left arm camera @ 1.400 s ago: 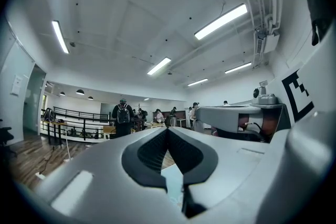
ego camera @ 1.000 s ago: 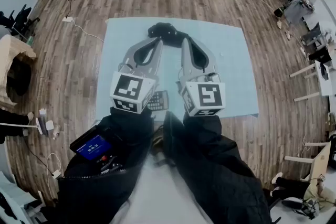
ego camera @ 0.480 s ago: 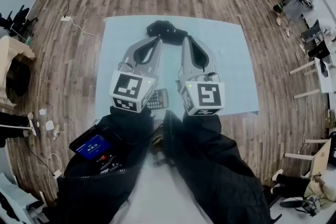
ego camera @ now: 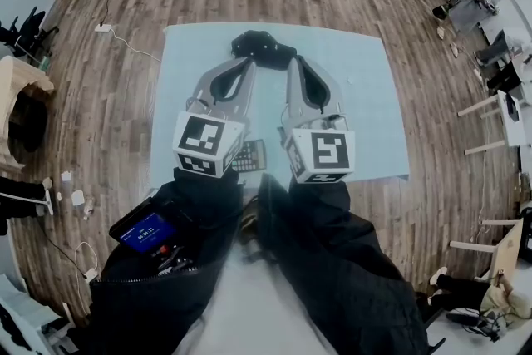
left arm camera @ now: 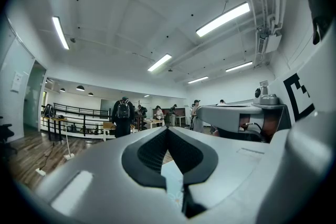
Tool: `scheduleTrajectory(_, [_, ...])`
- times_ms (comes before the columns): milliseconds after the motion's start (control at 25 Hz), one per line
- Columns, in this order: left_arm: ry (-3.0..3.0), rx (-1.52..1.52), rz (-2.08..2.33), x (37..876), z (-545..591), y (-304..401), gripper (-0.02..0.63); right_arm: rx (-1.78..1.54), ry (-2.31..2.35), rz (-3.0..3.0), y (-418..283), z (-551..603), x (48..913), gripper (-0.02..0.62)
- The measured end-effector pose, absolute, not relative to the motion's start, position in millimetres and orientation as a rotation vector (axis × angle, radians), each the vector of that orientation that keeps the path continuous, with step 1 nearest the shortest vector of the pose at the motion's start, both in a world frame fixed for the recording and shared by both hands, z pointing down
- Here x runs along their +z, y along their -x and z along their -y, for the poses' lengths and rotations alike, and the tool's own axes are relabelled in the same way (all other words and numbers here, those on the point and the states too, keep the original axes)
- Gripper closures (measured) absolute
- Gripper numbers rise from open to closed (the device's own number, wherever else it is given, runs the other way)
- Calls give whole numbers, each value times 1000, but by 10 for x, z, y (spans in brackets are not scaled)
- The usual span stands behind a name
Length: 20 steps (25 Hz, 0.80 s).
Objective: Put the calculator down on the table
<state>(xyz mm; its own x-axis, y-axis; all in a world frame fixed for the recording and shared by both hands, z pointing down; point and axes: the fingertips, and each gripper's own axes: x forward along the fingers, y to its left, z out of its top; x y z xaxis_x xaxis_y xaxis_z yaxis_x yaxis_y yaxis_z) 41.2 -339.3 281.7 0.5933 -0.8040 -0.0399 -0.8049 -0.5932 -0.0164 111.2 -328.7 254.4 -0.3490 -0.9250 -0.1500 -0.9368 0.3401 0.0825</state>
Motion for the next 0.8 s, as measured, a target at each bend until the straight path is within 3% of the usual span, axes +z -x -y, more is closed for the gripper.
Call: scheduleTrajectory(800, [2786, 9, -1391, 2854, 3395, -445, 607, 225, 1748, -2520, -1111, 3285, 2572, 595])
